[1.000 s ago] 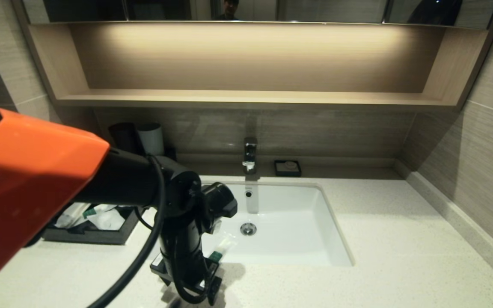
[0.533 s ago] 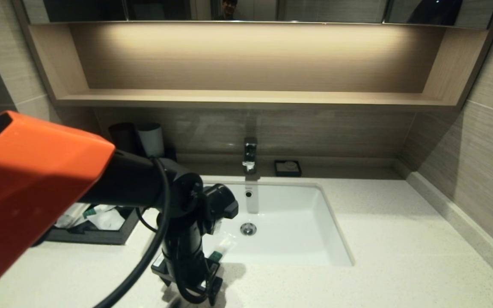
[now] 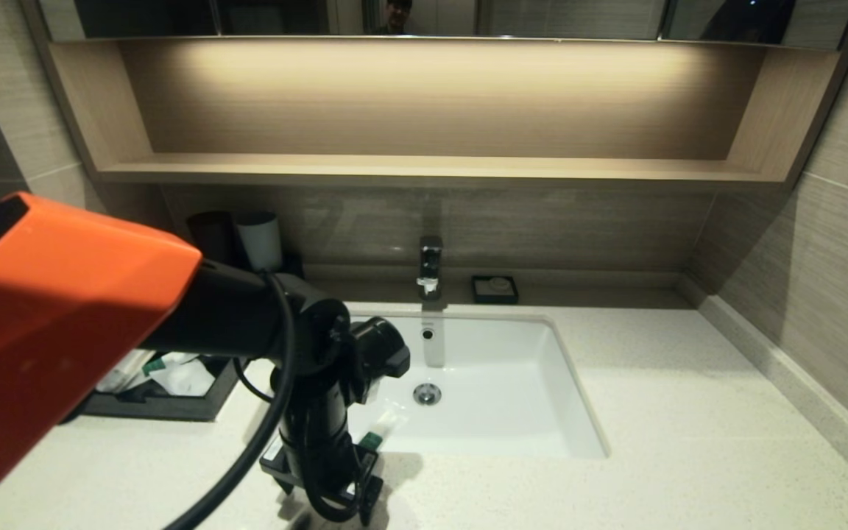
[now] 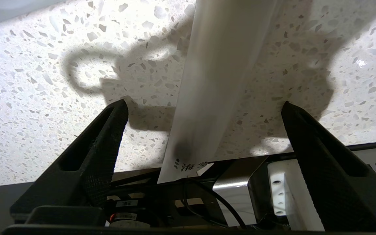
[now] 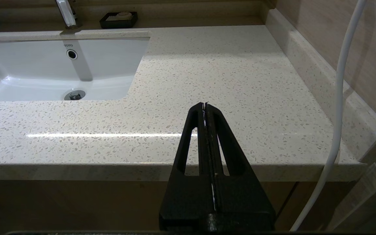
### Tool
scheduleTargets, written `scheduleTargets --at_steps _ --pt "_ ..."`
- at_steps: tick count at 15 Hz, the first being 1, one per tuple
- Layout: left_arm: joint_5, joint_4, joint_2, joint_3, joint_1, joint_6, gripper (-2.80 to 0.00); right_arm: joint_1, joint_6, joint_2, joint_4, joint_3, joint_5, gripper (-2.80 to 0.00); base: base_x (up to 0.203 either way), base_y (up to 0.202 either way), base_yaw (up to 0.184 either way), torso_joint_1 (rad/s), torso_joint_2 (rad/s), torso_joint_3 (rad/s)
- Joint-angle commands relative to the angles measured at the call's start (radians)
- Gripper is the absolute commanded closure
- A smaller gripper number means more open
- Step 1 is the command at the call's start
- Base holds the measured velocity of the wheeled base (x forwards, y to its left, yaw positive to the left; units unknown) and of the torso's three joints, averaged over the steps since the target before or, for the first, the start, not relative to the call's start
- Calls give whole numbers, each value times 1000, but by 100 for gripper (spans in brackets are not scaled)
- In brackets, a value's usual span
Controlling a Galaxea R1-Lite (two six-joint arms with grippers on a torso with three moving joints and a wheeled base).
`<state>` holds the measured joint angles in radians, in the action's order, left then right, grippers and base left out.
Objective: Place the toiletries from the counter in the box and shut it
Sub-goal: Pick up the bathroom toiletry
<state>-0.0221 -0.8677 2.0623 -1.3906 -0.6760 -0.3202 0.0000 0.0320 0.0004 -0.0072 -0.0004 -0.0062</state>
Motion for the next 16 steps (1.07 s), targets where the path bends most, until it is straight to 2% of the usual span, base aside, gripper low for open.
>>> scheduleTargets --at_steps 1,6,7,16 --pt "-1 -5 2 1 -1 -2 -280 0 0 1 0 0 0 0 0 0 0 0 0 0" --pt "-1 -5 2 1 -1 -14 -280 0 0 1 0 -1 0 0 0 0 0 0 0 0" --pt "-1 -5 1 2 -1 -14 0 0 0 1 0 0 0 0 0 0 0 0 0 0" --pt "-1 -7 1 10 -1 -16 0 0 0 1 0 0 0 0 0 0 0 0 0 0"
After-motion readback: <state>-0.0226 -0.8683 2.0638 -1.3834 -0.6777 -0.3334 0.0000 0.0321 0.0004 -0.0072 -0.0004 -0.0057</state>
